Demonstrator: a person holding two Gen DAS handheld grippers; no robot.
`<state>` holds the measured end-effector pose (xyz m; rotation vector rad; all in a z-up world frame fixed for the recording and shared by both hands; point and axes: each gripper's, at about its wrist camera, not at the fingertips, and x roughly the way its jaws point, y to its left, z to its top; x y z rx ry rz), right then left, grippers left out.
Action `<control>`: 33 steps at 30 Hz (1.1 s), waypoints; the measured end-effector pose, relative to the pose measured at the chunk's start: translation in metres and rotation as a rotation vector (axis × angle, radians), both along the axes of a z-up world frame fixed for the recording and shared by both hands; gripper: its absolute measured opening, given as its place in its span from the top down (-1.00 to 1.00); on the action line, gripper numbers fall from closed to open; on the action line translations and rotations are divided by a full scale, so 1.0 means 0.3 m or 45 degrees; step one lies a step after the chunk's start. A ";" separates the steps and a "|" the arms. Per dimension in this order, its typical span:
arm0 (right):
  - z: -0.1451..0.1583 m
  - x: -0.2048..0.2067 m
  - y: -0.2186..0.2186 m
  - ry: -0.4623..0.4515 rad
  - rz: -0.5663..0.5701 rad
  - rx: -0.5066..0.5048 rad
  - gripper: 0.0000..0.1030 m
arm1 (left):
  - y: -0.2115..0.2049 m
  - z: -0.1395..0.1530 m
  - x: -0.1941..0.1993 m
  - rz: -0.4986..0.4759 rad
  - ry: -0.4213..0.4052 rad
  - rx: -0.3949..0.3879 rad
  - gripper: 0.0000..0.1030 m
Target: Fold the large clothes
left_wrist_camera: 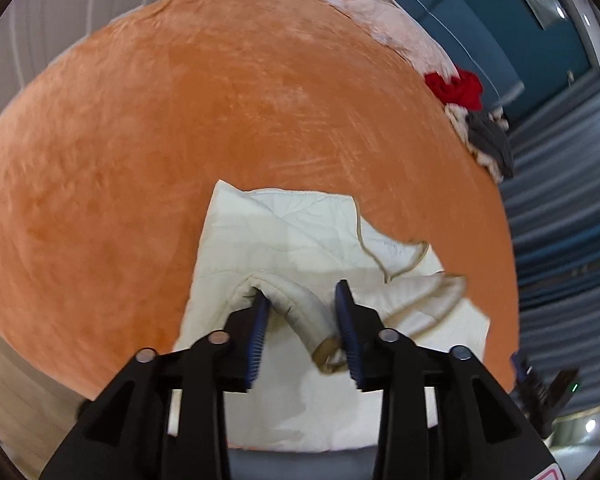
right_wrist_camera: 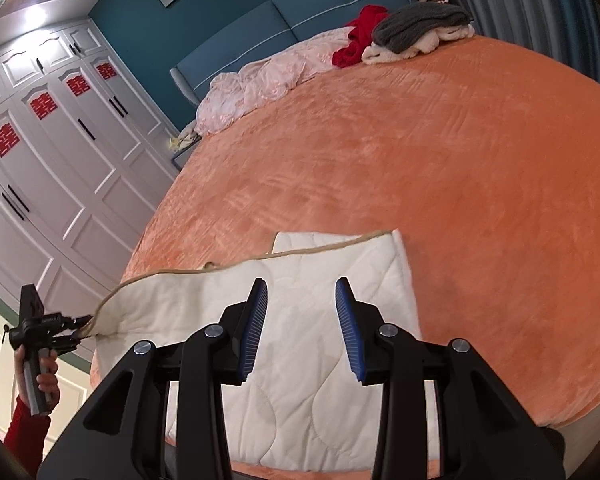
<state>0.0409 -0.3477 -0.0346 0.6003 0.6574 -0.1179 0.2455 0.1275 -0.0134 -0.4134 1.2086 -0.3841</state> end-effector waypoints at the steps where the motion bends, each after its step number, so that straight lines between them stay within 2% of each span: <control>1: -0.006 0.006 0.008 0.006 0.008 -0.004 0.32 | -0.002 -0.011 0.006 0.020 -0.004 0.009 0.25; 7: -0.018 0.033 0.040 0.037 0.028 -0.064 0.32 | 0.040 -0.007 0.038 0.121 -0.057 0.080 0.19; 11: -0.024 0.022 0.024 0.046 -0.012 -0.074 0.32 | 0.112 0.051 0.047 0.217 -0.150 0.197 0.17; 14: -0.039 0.017 -0.008 0.058 -0.060 -0.100 0.09 | 0.079 0.098 0.023 0.129 -0.269 0.310 0.13; 15: -0.044 0.022 -0.017 0.066 -0.073 -0.114 -0.02 | 0.060 0.098 0.021 0.090 -0.286 0.329 -0.03; 17: -0.060 0.044 -0.036 0.094 -0.085 -0.151 -0.09 | -0.001 0.073 0.019 -0.004 -0.313 0.382 -0.30; 20: -0.105 0.094 -0.065 0.174 -0.081 -0.190 -0.11 | -0.064 -0.016 0.051 -0.087 -0.253 0.364 -0.32; 24: -0.168 0.154 -0.098 0.246 -0.060 -0.173 -0.12 | -0.085 -0.150 0.122 -0.064 -0.118 0.274 -0.31; 26: -0.198 0.180 -0.111 0.256 -0.051 -0.132 -0.12 | -0.087 -0.178 0.138 -0.068 -0.094 0.231 -0.26; 27: -0.208 0.193 -0.114 0.258 -0.046 -0.116 -0.08 | -0.094 -0.190 0.146 -0.077 -0.083 0.217 -0.12; 28: -0.217 0.205 -0.116 0.259 -0.039 -0.098 0.15 | -0.104 -0.201 0.155 -0.087 -0.073 0.220 0.02; 29: -0.226 0.223 -0.119 0.262 -0.034 -0.079 0.31 | -0.113 -0.205 0.161 -0.097 -0.072 0.232 0.36; 30: -0.224 0.231 -0.120 0.261 -0.034 -0.080 0.64 | -0.119 -0.206 0.170 -0.107 -0.074 0.252 0.66; 31: -0.219 0.241 -0.120 0.253 -0.029 -0.078 0.81 | -0.120 -0.198 0.169 -0.107 -0.086 0.249 0.79; 33: -0.171 0.244 -0.110 0.191 -0.058 -0.119 0.85 | -0.120 -0.158 0.172 -0.087 -0.161 0.231 0.87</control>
